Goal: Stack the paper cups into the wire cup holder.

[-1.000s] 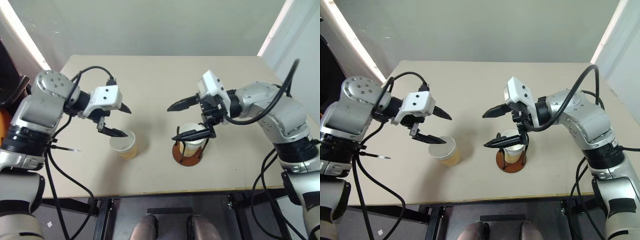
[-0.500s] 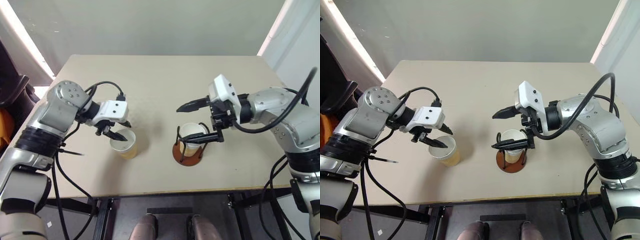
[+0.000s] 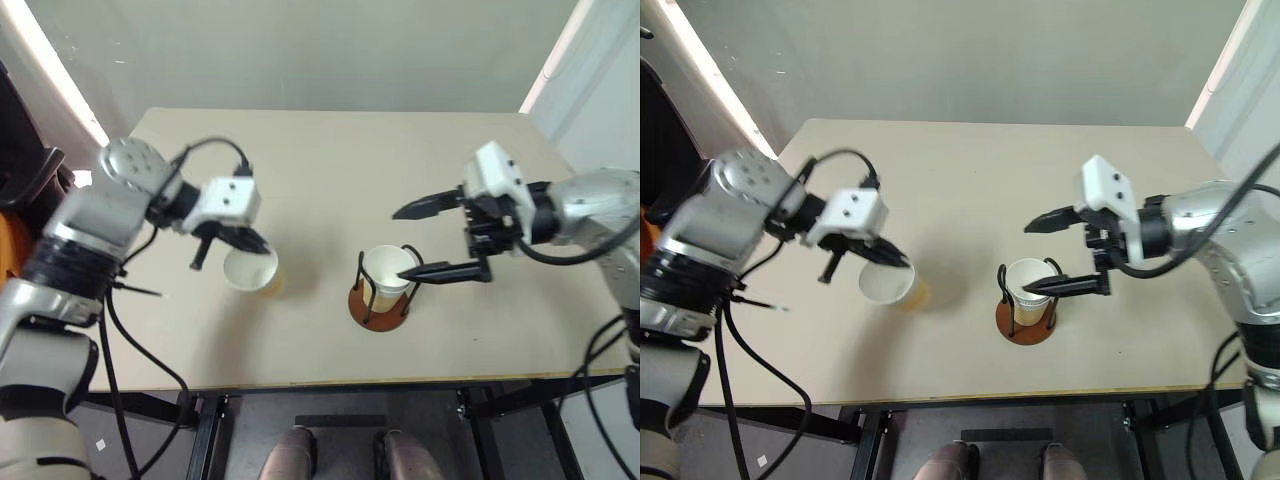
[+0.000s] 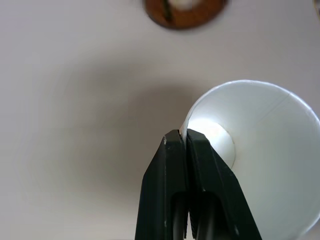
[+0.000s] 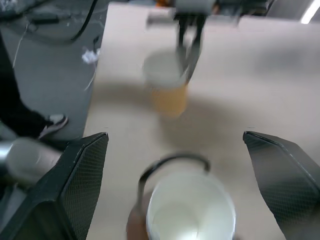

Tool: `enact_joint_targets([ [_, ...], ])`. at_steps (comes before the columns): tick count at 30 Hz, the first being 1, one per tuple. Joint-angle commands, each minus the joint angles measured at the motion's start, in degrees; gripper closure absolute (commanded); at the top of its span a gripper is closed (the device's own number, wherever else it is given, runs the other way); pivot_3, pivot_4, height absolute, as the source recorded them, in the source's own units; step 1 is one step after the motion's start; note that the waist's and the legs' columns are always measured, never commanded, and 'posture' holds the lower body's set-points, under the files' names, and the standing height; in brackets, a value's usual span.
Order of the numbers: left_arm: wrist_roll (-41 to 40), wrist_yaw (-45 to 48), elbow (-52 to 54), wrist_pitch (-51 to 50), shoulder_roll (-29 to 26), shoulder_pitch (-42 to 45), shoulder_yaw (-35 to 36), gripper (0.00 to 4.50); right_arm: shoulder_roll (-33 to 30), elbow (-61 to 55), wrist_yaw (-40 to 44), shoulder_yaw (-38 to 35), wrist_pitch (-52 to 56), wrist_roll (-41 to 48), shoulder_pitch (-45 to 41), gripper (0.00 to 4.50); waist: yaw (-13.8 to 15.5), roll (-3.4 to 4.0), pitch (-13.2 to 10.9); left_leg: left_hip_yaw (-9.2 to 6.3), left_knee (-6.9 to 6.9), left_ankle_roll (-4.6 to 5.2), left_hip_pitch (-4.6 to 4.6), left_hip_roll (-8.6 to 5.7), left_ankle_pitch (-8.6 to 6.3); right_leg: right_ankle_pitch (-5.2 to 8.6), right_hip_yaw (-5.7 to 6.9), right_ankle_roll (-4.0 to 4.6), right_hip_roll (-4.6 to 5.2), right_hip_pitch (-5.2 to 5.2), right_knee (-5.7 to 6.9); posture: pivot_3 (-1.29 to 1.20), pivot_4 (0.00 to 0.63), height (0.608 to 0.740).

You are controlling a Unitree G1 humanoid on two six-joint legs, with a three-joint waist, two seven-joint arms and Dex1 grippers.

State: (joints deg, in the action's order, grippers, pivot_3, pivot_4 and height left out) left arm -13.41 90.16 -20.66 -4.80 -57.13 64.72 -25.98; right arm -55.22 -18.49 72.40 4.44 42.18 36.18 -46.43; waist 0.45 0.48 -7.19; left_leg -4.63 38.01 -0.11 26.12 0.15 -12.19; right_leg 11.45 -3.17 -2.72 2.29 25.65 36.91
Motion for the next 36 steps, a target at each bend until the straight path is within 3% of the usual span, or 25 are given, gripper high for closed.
enact_joint_targets([
  [1, -9.4, 2.3, -0.6, 0.1, 0.8, 8.8, 0.0, 4.45, -4.9, -0.9, 3.5, -6.3, -0.4, 2.1, 1.1, 0.0, 0.1, 0.0, 0.0, 0.0, -0.01, 0.02, 0.01, -0.02, -0.01, 0.01, -0.02, 0.01, 0.02, -0.01, -0.01, 0.0, 0.15, 0.74],
  [5, -23.0, 2.3, -2.6, -2.6, 4.9, 18.4, -2.2, 4.45, -8.9, 0.8, 5.4, -11.0, -0.6, 3.1, 4.4, 0.0, 0.3, 0.0, 0.0, 0.02, 0.0, 0.11, 0.05, -0.04, -0.06, 0.04, -0.03, -0.01, 0.12, -0.05, -0.05, 0.0, 0.15, 0.74],
  [9, -29.3, 2.3, -6.5, -0.9, 9.3, 26.4, -9.3, 4.45, -13.9, 0.7, 6.7, -18.2, -0.5, 3.6, 10.4, 0.0, 0.5, 0.02, 0.0, 0.2, 0.0, 0.18, 0.0, -0.12, -0.1, 0.03, -0.1, -0.3, 0.18, -0.1, -0.07, 0.0, 0.15, 0.74],
  [14, -28.7, 2.3, -14.4, 5.2, 16.4, 30.7, -19.0, 4.45, -16.3, -0.4, 5.1, -22.9, -0.2, 3.6, 14.1, 0.0, 0.4, 0.12, -0.1, 0.3, 0.07, 0.32, -0.11, -0.16, -0.17, -0.02, -0.21, -0.96, 0.33, -0.27, -0.07, 0.0, 0.15, 0.74],
  [20, -26.2, 2.3, -22.3, 10.6, 24.9, 31.9, -25.9, 4.45, -17.2, -4.3, 3.2, -27.2, 1.7, 5.2, 18.7, 0.0, 0.6, 0.17, -0.1, 0.43, 0.31, 0.43, 0.0, -0.22, -0.24, 0.0, -0.22, -1.4, 0.38, -0.34, -0.08, 0.0, 0.15, 0.74],
  [28, -25.1, 2.3, -26.4, 13.4, 29.1, 31.8, -29.0, 4.45, -18.9, -7.3, 2.8, -34.3, 4.2, 6.2, 25.5, 0.0, 1.3, 0.2, -0.1, 0.51, 0.95, 0.32, 0.33, -0.4, -0.32, 0.33, -0.27, -2.01, 0.57, -0.4, -0.1, 0.0, 0.15, 0.74],
  [36, -20.6, 2.3, -30.5, 16.5, 33.4, 31.8, -27.8, 4.45, -18.6, -9.1, 1.3, -35.8, 4.5, 6.6, 28.1, 0.0, 1.9, 0.2, -0.1, 0.64, 1.19, 0.63, 0.34, -0.68, -0.57, 0.45, -0.26, -2.26, 0.83, -0.57, -0.18, 0.0, 0.15, 0.74],
])
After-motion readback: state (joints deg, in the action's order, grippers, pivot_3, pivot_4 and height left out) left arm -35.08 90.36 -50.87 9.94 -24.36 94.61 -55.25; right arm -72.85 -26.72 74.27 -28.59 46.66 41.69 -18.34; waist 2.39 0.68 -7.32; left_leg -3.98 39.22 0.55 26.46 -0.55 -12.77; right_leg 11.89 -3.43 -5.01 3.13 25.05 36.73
